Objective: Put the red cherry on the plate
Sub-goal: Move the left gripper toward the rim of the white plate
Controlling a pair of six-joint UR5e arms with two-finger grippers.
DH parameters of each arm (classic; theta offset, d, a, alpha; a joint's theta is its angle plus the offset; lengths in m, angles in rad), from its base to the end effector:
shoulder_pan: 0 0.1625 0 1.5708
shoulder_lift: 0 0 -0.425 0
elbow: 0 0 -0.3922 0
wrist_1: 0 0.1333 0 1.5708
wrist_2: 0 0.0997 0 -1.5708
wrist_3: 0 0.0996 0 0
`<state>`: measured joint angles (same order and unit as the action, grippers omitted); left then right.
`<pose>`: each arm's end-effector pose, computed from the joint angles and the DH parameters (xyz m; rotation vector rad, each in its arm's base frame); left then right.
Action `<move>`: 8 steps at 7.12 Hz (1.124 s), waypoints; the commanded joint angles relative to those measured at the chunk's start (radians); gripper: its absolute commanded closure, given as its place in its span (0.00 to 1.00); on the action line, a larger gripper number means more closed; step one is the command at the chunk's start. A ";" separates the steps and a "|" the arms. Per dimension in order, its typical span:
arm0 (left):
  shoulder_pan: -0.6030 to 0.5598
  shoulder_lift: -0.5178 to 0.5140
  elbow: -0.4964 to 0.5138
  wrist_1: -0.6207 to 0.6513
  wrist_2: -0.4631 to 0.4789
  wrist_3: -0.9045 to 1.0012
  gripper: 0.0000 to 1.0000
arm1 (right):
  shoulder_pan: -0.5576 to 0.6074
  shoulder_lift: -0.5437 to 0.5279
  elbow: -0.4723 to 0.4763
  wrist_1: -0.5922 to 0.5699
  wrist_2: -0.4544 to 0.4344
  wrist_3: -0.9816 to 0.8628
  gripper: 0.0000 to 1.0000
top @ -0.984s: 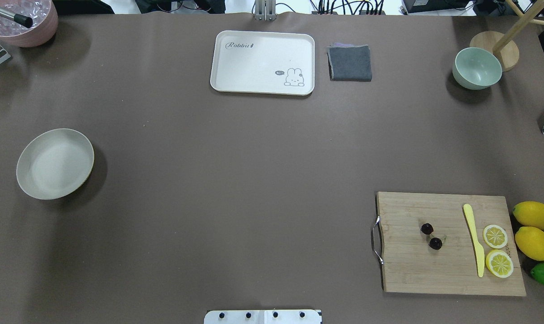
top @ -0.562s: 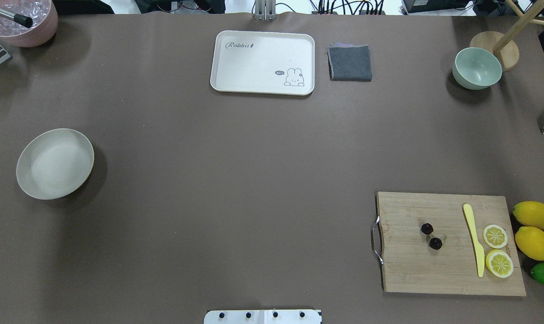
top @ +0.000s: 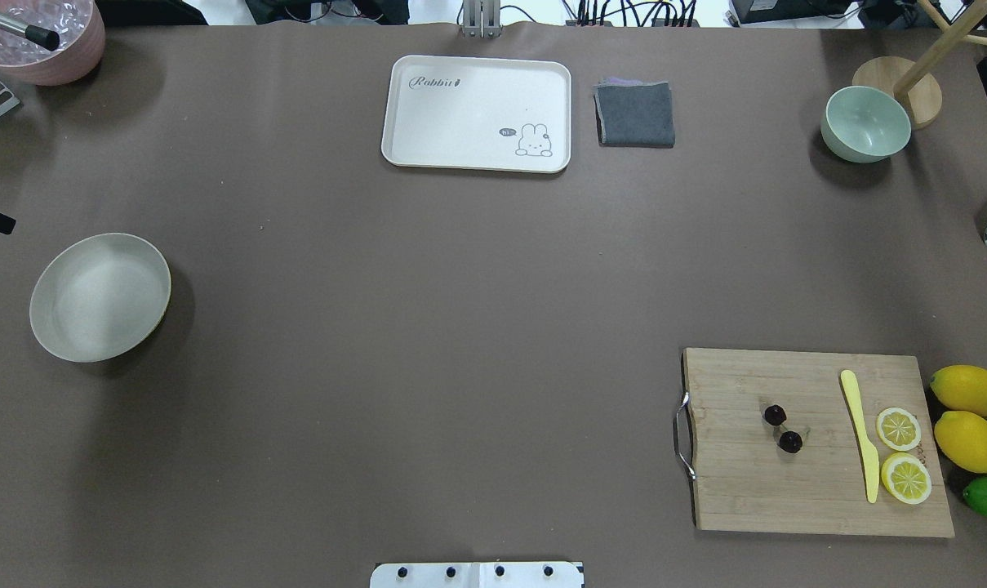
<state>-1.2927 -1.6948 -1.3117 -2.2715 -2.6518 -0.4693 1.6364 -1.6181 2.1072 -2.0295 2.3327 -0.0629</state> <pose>0.1075 -0.5418 0.6232 0.0898 1.1599 0.1363 0.0925 -0.4228 0.4718 0.0778 -0.7584 -0.0090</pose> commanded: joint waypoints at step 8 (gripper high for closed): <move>0.154 0.032 0.101 -0.391 0.150 -0.228 0.03 | -0.003 -0.014 -0.004 0.000 -0.001 -0.008 0.00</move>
<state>-1.1768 -1.6638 -1.2261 -2.5829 -2.5311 -0.6233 1.6351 -1.6350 2.1056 -2.0295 2.3329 -0.0704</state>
